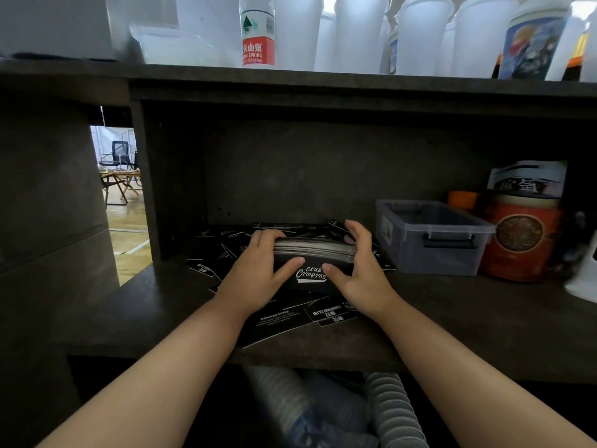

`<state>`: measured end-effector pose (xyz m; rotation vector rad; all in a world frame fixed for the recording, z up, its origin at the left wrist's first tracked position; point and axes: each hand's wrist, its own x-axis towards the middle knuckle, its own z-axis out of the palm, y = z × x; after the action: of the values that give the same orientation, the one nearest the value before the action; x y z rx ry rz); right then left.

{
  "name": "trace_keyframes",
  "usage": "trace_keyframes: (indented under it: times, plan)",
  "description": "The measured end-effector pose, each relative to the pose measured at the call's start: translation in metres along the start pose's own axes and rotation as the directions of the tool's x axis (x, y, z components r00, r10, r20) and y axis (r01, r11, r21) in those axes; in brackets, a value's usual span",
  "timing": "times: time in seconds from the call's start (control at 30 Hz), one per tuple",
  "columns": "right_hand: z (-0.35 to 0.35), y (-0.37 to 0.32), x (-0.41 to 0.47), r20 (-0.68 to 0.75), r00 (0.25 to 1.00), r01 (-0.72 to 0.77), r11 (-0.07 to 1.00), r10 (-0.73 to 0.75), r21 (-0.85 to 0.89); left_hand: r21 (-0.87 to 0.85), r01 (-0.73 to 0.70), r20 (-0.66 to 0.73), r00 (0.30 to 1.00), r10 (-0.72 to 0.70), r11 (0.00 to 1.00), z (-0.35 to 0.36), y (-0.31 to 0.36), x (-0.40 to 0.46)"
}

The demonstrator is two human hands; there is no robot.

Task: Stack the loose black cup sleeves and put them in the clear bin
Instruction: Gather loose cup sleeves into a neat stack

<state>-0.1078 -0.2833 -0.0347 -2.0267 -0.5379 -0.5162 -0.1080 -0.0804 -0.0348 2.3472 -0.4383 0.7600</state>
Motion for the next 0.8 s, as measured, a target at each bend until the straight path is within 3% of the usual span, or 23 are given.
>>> trace_keyframes:
  times: [0.27,0.43,0.6,0.8]
  plan:
    - [0.003,0.001,0.001,0.001,0.999,0.033,0.986,-0.034,-0.162,-0.046,0.036,0.014,0.999,-0.035,0.998,0.002,-0.005,0.001]
    - [0.001,0.000,-0.001,-0.004,0.998,0.063,0.985,-0.064,-0.164,-0.072,0.046,0.031,0.999,-0.044,0.996,0.000,-0.006,0.001]
    - [0.000,-0.001,-0.001,0.004,0.999,0.042,0.982,-0.042,-0.185,-0.249,0.073,0.048,0.997,-0.063,0.966,-0.001,-0.007,0.001]
    - [0.002,-0.001,-0.002,0.016,0.999,0.036,0.984,-0.033,-0.173,-0.492,0.274,0.167,0.961,-0.219,0.826,0.002,-0.010,0.007]
